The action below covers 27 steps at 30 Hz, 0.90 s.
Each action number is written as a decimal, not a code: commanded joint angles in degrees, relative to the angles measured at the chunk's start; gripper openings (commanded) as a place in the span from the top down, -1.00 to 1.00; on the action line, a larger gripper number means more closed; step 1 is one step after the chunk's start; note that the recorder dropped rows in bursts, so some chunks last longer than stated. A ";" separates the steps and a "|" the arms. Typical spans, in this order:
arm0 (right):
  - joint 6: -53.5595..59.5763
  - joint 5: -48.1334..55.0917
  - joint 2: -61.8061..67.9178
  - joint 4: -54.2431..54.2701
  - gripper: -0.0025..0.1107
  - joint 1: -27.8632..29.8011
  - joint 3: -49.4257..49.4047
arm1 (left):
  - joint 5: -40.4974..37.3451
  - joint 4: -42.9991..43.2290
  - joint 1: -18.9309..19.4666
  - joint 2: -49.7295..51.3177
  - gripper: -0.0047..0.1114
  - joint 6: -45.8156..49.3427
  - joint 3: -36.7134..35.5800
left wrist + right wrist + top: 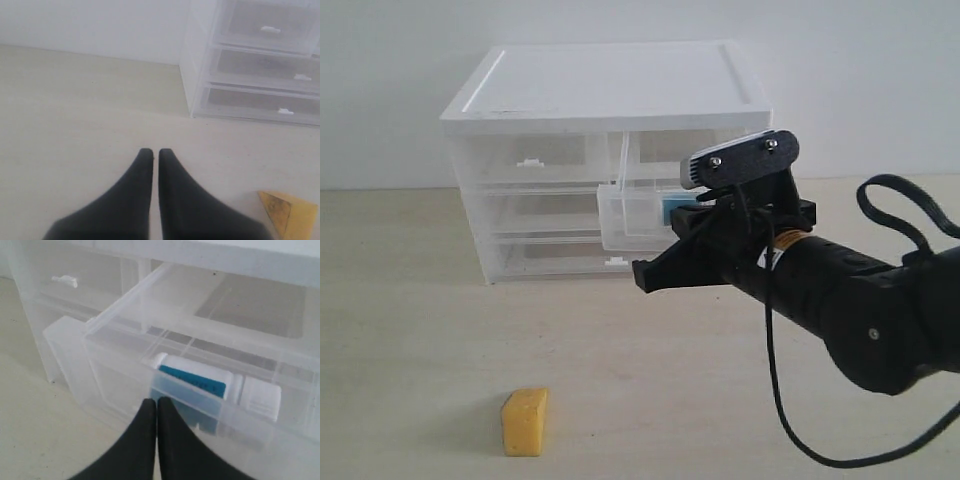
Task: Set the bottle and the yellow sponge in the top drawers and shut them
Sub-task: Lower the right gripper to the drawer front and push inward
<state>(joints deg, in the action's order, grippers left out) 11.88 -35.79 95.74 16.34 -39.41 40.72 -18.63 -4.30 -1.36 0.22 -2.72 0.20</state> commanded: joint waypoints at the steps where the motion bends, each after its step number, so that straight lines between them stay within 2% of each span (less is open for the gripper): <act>1: 2.97 0.09 3.95 0.70 0.96 0.06 3.44 | 0.55 -0.69 0.17 -0.22 0.85 -0.23 -0.20; 9: 6.22 0.25 3.86 1.29 0.96 4.55 6.70 | 0.55 -0.69 0.17 -0.22 0.85 -0.23 -0.20; 15: 10.77 1.08 -3.72 -0.47 0.96 4.55 6.78 | 0.55 -0.69 0.17 -0.22 0.85 -0.23 -0.20; 27: 13.13 7.75 -4.04 -0.37 0.96 4.64 6.78 | 0.55 -0.69 0.17 -0.22 0.85 -0.23 -0.20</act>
<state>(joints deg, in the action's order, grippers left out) 24.62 -29.96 92.15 15.83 -35.00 47.38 -18.63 -4.30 -1.36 0.22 -2.72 0.20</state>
